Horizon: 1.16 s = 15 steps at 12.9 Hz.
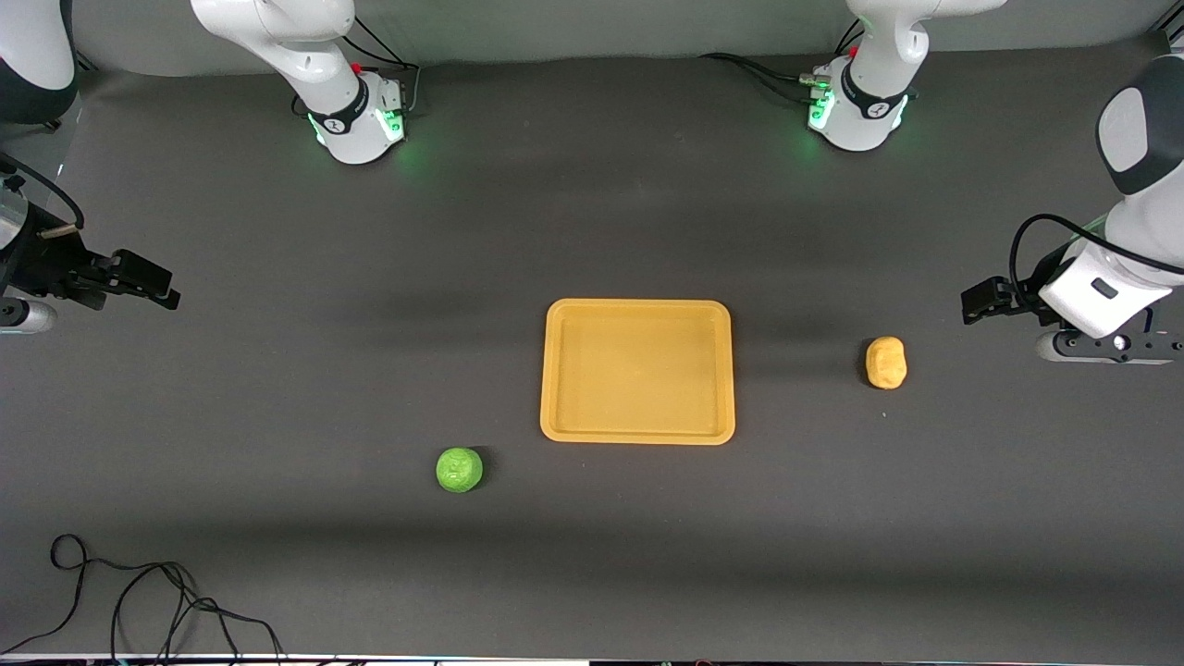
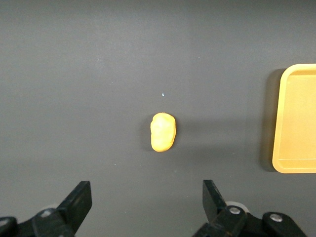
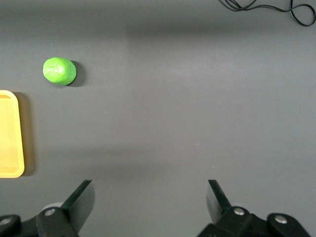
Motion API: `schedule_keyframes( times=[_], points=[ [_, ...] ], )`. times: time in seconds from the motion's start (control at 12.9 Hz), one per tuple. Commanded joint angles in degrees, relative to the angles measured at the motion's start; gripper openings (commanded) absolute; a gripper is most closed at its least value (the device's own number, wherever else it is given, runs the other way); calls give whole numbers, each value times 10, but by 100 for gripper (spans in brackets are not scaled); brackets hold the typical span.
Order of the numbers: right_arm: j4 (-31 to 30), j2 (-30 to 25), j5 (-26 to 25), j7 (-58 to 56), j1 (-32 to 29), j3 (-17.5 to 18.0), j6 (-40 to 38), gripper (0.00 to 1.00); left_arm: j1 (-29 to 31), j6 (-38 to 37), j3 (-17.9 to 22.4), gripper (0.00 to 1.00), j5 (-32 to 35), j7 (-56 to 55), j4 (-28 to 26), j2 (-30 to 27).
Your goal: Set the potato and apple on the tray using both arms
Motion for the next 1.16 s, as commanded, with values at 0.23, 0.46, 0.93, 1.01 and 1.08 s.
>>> schedule_keyframes(
  times=[0.23,0.46,0.93,1.01,1.08],
  points=[
    [-8,0,4,3,16,8,-6,100,-2,110,2,100,1,-6,-65,-28],
    [-16,6,5,34,39,8,16,100,-4,83,2,100,5,2,-47,-22],
    [47,76,4,97,91,11,48,100,-6,-9,-2,100,23,-4,21,-13],
    [85,105,4,106,96,11,46,100,-6,-9,-2,100,23,-5,23,-12],
    [118,130,2,122,112,11,43,100,-5,-10,-2,100,23,-5,28,-12]
  ],
)
